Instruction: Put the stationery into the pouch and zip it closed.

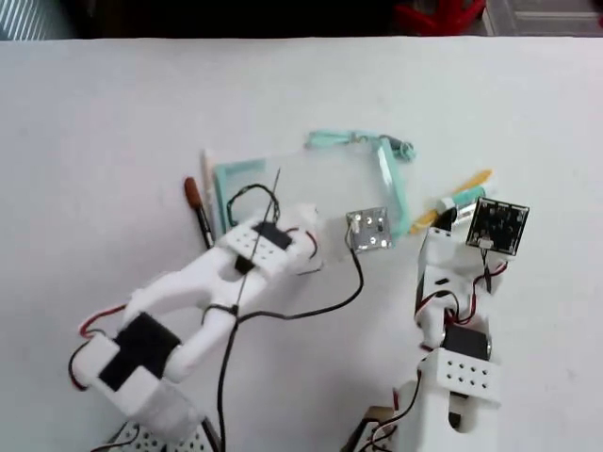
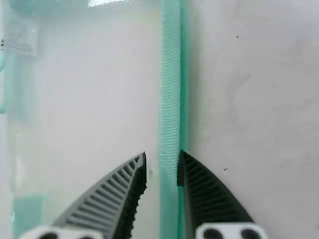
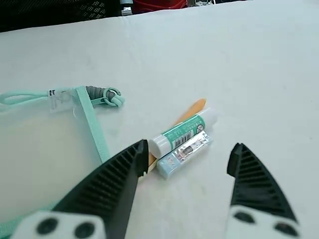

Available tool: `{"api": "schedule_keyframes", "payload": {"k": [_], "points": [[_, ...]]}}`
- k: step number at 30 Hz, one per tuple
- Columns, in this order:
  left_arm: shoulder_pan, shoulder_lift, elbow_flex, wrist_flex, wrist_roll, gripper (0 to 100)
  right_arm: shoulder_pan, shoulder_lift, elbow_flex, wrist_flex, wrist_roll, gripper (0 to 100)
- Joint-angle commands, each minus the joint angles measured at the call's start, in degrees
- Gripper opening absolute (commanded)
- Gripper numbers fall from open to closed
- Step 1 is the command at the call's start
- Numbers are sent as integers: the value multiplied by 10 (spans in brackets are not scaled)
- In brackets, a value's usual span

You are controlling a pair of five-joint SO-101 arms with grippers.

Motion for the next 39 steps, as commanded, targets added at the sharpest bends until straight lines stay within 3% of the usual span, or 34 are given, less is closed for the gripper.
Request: {"api": "schedule_keyframes", "payload": {"k": [1,4,21,39], "points": [[-16,-87,64,-81,3,146,-13,1,-4,-12,1,265],[-16,-82,94,-113,3,174,-16,1,-4,-10,1,265],[-36,-8,30,-91,-17,172,-16,1,-4,-9,1,265],[-14,-44,58,-60,-22,140,-17,1,-4,-10,1,265]]}}
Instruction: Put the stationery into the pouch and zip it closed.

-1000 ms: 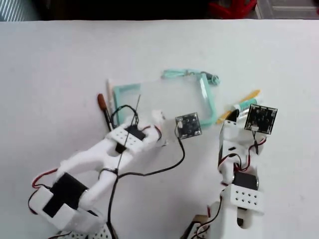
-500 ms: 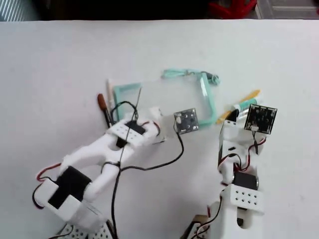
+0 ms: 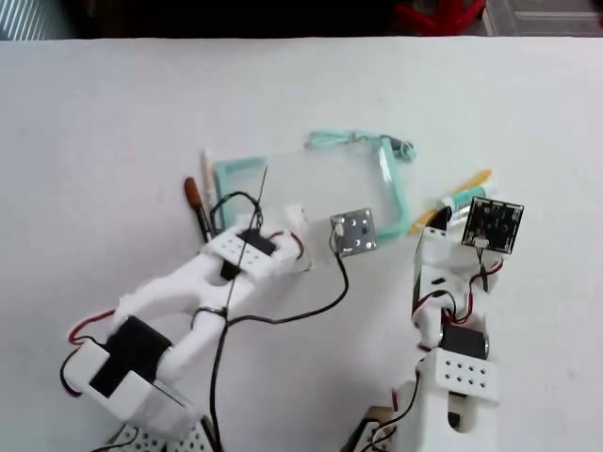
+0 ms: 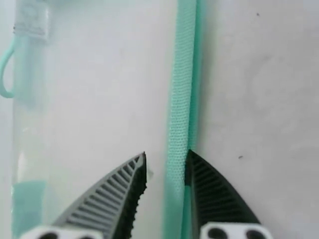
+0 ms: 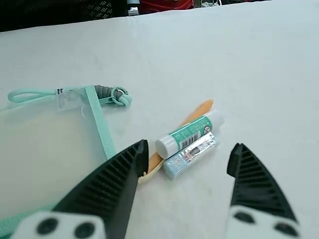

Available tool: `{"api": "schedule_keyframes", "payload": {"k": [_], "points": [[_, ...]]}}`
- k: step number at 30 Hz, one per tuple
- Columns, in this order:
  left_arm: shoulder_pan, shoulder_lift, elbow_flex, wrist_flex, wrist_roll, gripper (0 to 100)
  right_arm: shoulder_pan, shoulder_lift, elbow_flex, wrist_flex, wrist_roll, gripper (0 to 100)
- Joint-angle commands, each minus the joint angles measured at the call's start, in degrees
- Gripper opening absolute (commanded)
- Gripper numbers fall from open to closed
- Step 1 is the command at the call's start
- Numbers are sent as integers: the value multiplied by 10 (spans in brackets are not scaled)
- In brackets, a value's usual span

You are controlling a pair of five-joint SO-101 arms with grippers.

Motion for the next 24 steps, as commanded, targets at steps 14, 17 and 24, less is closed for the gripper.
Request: {"api": "schedule_keyframes", "payload": {"k": [14,17,24], "points": [[-12,-29,6,-36,-2,142,-3,1,-4,-9,1,265],[-22,-29,7,-50,-1,139,-3,1,-4,-9,1,265],[-20,-28,8,-67,0,67,-3,1,-4,-8,1,265]]}}
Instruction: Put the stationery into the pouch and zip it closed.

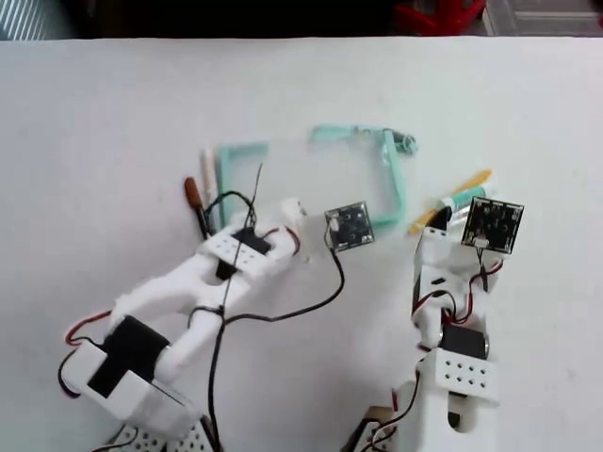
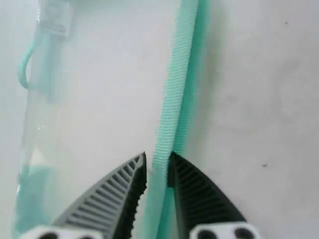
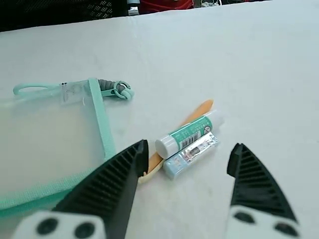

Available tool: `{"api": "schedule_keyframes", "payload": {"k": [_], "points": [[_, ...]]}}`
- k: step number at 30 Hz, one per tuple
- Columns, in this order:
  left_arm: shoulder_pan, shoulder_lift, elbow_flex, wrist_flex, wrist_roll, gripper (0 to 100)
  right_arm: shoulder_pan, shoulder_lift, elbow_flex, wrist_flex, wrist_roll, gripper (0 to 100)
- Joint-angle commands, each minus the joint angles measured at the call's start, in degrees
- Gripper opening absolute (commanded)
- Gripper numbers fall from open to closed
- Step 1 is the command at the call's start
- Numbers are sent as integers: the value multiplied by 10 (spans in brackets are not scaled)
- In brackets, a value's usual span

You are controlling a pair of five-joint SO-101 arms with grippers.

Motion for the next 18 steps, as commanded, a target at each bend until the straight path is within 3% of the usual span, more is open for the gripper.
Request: {"api": "schedule_keyframes", "payload": {"k": [1,10,18], "points": [[-6,-22,-4,-16,0,65,-3,1,-4,-8,1,265],[-6,-23,58,-164,0,24,-3,1,-4,-8,1,265],[-3,-58,69,-166,40,24,-3,1,-4,-10,1,265]]}}
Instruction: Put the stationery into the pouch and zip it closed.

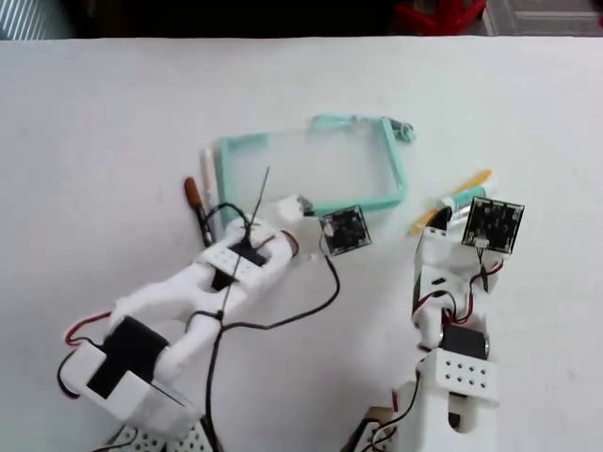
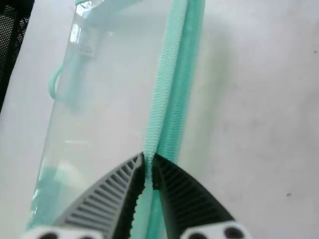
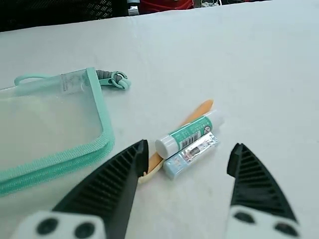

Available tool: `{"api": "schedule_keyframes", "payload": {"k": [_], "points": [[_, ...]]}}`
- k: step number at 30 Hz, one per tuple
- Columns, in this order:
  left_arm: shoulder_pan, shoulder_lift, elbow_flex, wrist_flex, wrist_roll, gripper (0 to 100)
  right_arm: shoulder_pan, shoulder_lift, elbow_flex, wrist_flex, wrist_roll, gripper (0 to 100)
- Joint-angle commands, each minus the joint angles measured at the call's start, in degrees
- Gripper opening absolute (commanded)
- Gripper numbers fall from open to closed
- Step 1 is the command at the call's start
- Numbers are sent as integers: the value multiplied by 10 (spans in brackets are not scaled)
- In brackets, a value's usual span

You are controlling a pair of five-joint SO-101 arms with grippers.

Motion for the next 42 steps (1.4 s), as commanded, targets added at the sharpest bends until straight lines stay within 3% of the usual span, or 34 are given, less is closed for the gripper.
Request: {"api": "schedule_keyframes", "payload": {"k": [1,8,18,20,24,28,39,42], "points": [[5,-85,21,-2,24,24,-3,1,-4,-11,1,265],[30,-400,151,14,70,24,1,0,-4,-11,1,265],[-47,-746,268,123,222,24,22,1,-4,-12,0,263],[-43,-808,287,144,236,24,21,1,-4,-12,0,224],[-16,-906,294,190,238,24,-8,1,-3,-12,8,5],[7,-943,263,226,239,23,-20,2,4,-13,65,51],[29,-822,200,275,235,27,-36,2,6,-13,69,26],[25,-775,189,304,207,116,-35,1,6,-13,69,27]]}}
